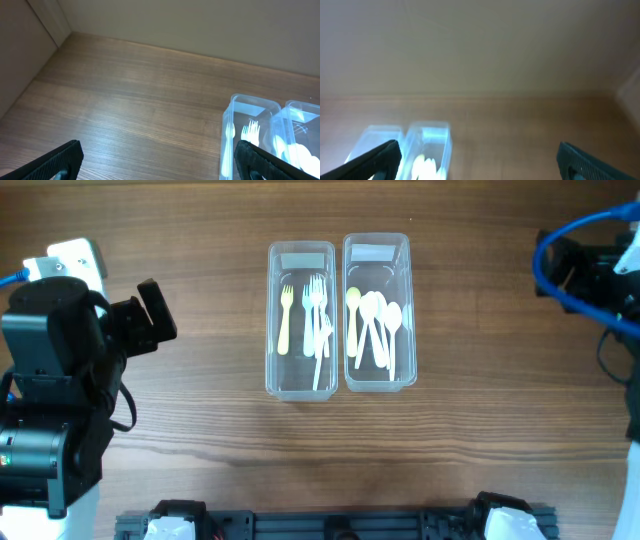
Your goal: Pack container
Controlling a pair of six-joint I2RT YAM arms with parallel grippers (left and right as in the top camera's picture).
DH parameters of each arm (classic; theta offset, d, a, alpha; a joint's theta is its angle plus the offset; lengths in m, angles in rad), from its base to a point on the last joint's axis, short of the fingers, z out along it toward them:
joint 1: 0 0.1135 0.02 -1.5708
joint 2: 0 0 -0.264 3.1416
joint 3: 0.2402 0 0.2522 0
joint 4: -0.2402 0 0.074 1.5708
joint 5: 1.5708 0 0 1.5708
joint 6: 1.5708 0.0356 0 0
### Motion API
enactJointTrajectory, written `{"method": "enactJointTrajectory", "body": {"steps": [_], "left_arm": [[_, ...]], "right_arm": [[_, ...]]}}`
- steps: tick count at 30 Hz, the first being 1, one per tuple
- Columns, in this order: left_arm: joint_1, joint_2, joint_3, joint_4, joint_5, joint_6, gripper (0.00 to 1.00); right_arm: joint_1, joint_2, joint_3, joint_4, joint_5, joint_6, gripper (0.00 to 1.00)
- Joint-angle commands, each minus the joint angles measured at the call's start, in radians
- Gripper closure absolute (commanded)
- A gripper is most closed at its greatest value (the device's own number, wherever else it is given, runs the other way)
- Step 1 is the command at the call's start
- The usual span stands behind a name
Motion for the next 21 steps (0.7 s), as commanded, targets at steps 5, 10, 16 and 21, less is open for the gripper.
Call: {"method": "enactJointTrajectory", "body": {"steps": [5, 10, 16, 21], "left_arm": [[0.006, 0.003, 0.008, 0.002, -0.016, 0.019, 0.00], [0.006, 0.003, 0.008, 0.002, -0.016, 0.019, 0.00], [0.006, 0.003, 0.008, 0.002, -0.016, 0.019, 0.00], [0.006, 0.003, 0.008, 0.002, -0.016, 0.019, 0.00]], "right_arm": [[0.055, -0.412, -0.435, 0.230, -0.016, 0.001, 0.00], [0.121, -0.619, -0.680, 0.239, -0.016, 0.041, 0.00], [0.149, -0.816, -0.996, 0.351, -0.016, 0.157, 0.00], [0.150, -0.905, -1.170, 0.441, -0.016, 0.182, 0.00]]}}
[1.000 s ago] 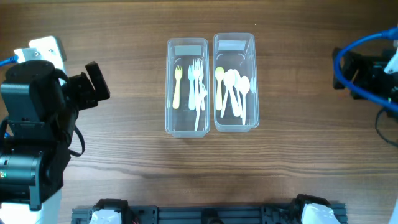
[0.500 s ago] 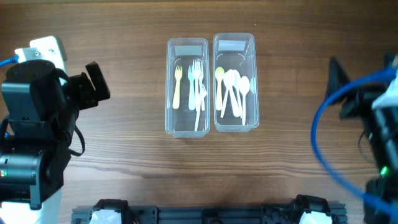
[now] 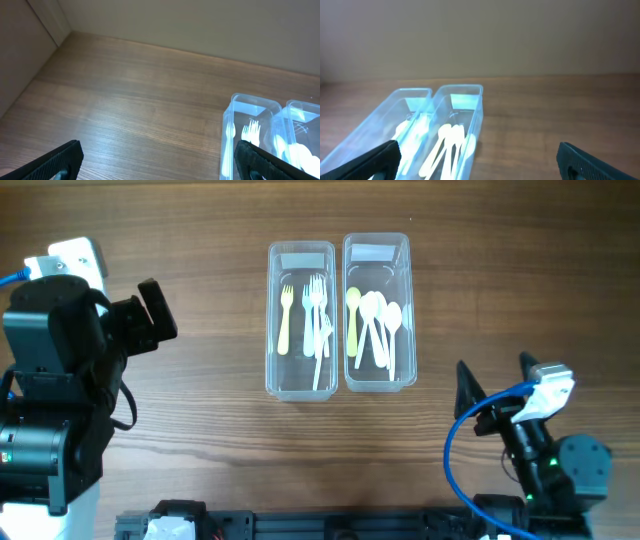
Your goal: Pack container
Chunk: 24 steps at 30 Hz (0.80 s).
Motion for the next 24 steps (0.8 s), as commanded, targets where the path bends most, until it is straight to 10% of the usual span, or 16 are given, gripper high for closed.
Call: {"method": "enactJointTrajectory", "body": {"steps": [1, 24], "left_arm": [[0.006, -0.002, 0.008, 0.002, -0.016, 0.019, 0.00], [0.006, -0.002, 0.008, 0.002, -0.016, 0.019, 0.00]], "right_arm": [[0.007, -0.066, -0.091, 0.039, -0.010, 0.046, 0.00], [0.007, -0.237, -0.347, 0.076, 0.002, 0.281, 0.00]]}}
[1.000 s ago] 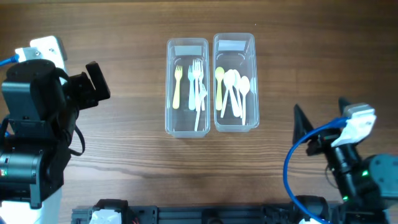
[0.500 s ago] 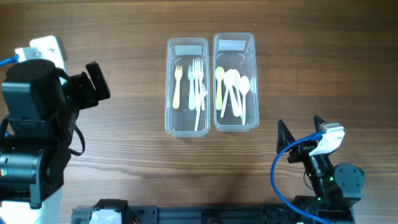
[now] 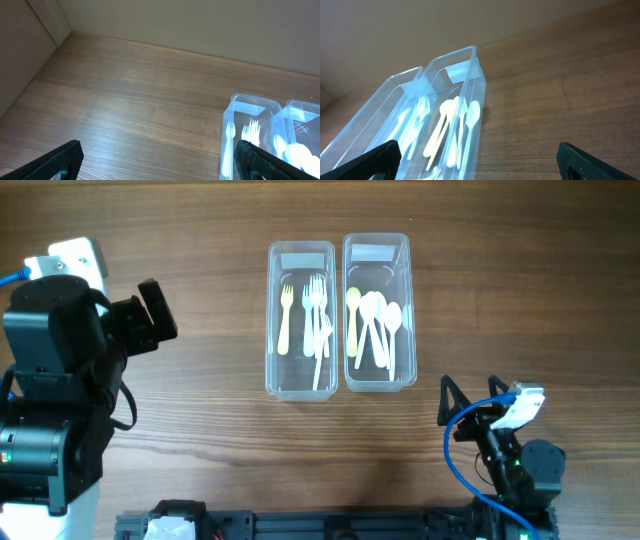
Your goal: Pack container
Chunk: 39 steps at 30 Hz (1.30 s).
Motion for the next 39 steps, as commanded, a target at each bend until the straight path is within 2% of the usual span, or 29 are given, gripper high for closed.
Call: {"method": "enactJointTrajectory", "body": {"steps": [1, 26, 28, 31, 34, 39], "left_arm": [[0.006, -0.002, 0.008, 0.002, -0.016, 0.019, 0.00], [0.006, -0.006, 0.008, -0.004, -0.016, 0.019, 0.00], [0.006, -0.059, 0.007, -0.065, -0.003, 0.006, 0.00], [0.026, -0.216, -0.029, -0.088, 0.151, 0.004, 0.00], [0.092, -0.432, -0.155, -0.017, 0.294, 0.004, 0.00], [0.161, -0.709, -0.493, 0.136, 0.322, 0.004, 0.00]], "right_arm": [[0.007, -0.016, -0.001, 0.007, 0.002, 0.029, 0.00], [0.007, -0.016, -0.001, 0.006, 0.002, 0.029, 0.00], [0.007, -0.016, -0.001, 0.006, 0.002, 0.029, 0.00], [0.007, -0.016, -0.001, 0.006, 0.002, 0.029, 0.00], [0.007, -0.016, -0.001, 0.006, 0.002, 0.029, 0.00], [0.007, -0.016, -0.001, 0.006, 0.002, 0.029, 0.00]]}}
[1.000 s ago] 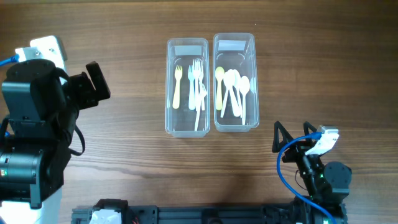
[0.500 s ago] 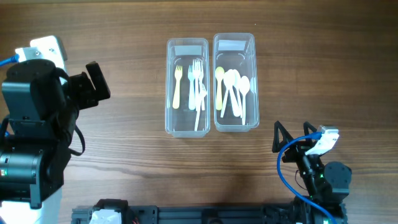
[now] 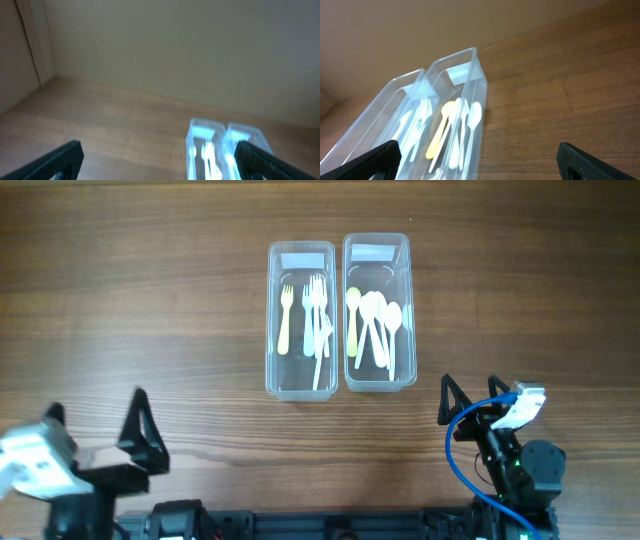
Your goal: Pack container
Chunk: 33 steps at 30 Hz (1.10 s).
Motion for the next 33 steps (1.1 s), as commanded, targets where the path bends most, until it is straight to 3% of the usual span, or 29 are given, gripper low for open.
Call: {"method": "enactJointTrajectory", "body": {"steps": [1, 7, 12, 22, 33], "left_arm": [[0.024, -0.112, -0.262, 0.096, 0.068, 0.004, 0.00], [0.023, -0.212, -0.673, 0.496, 0.120, 0.005, 0.00], [0.007, -0.243, -0.902, 0.657, 0.178, 0.005, 0.00], [0.003, -0.430, -1.072, 0.666, 0.174, 0.009, 0.00], [-0.014, -0.430, -1.094, 0.534, 0.174, 0.009, 0.00]], "right_arm": [[0.007, -0.012, -0.001, 0.005, 0.002, 0.012, 0.00], [0.007, -0.012, -0.001, 0.005, 0.002, 0.012, 0.00], [0.007, -0.012, -0.001, 0.005, 0.002, 0.012, 0.00], [0.007, -0.012, -0.001, 0.005, 0.002, 0.012, 0.00], [0.007, -0.012, -0.001, 0.005, 0.002, 0.012, 0.00]]}}
